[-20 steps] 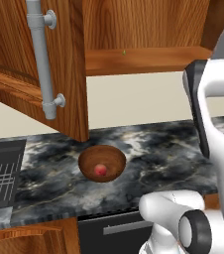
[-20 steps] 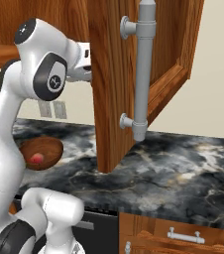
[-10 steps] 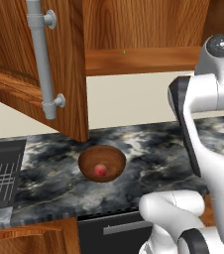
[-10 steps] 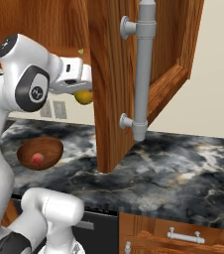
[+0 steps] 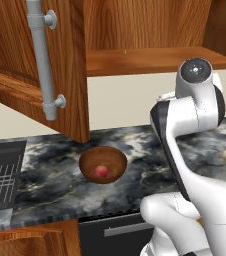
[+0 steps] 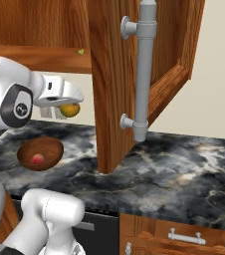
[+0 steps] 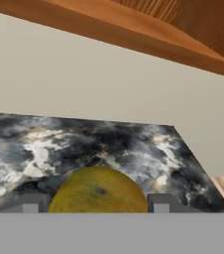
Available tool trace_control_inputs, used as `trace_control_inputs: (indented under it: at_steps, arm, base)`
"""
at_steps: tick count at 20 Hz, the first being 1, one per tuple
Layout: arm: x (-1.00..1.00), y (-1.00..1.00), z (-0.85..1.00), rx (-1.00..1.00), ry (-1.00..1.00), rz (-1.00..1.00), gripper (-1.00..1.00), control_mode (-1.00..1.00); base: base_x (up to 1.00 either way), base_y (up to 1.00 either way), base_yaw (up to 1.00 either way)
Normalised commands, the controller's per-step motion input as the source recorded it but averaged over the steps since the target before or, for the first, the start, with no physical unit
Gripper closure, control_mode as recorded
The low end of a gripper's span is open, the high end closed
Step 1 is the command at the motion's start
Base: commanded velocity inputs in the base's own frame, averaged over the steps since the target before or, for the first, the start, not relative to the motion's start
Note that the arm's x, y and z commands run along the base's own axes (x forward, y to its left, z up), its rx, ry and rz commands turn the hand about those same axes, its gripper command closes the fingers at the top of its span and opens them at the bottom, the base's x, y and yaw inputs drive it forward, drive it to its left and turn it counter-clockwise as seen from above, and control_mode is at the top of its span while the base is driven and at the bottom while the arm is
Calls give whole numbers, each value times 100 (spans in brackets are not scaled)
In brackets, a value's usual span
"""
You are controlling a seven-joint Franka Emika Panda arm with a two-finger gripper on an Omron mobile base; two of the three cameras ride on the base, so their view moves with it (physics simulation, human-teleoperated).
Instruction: Open the cabinet. Pick the peach and orange from the cabinet and place them into the bowl. Then close the cabinet.
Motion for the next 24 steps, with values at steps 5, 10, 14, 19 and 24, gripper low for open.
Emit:
trace_control_inputs:
  at_steps: [5,10,14,19,24]
  arm:
    - [0,47,-26,0,2,0,100,-100]
    - [0,45,-22,0,6,0,100,-100]
    - [0,42,-27,0,8,0,100,-100]
    - [0,38,-41,0,6,2,100,-100]
    - [2,31,-48,0,6,5,100,-100]
  base:
    - [0,0,0]
    - [0,0,0]
    - [0,0,0]
    - [0,0,0]
    - [0,0,0]
